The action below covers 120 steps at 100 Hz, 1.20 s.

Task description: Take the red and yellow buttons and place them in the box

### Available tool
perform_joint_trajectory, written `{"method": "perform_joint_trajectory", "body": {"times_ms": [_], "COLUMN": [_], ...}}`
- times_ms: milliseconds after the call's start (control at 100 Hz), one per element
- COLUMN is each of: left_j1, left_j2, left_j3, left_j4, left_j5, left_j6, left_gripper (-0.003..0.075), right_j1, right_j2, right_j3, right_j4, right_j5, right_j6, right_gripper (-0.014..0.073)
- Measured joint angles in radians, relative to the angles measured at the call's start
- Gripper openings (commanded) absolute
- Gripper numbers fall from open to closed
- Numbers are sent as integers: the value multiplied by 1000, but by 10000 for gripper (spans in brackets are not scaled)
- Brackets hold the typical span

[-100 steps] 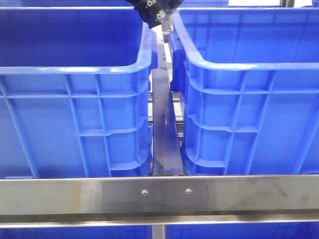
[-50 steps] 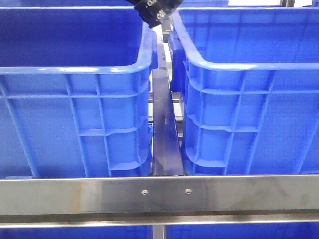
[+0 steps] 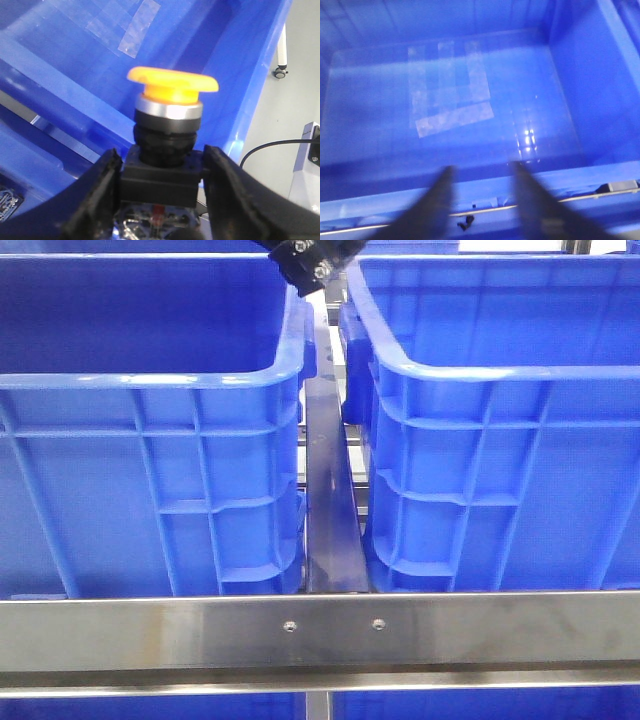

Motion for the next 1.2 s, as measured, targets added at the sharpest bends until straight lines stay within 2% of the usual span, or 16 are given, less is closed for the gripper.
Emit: {"method": "perform_joint_trajectory", "body": {"times_ms": [80, 430, 690, 830, 930, 1200], "left_j1": [0, 0, 0, 0, 0, 0], "left_j2": [0, 0, 0, 0, 0, 0], "left_j3": [0, 0, 0, 0, 0, 0], "left_j4": [0, 0, 0, 0, 0, 0], "left_j5": [0, 0, 0, 0, 0, 0], "left_j6": [0, 0, 0, 0, 0, 0], "left_gripper": [169, 169, 169, 169, 169, 169], "right_j1": [0, 0, 0, 0, 0, 0], "right_j2": [7, 7, 68, 150, 213, 404], "right_j3": [0, -2, -89, -142, -165, -177], "right_j4": [2, 24, 179, 349, 535, 1120], "right_j5": [4, 4, 87, 128, 132, 143], "right_j6": [0, 0, -6, -58, -144, -513], "right_gripper": [663, 650, 650, 650, 650, 650]}}
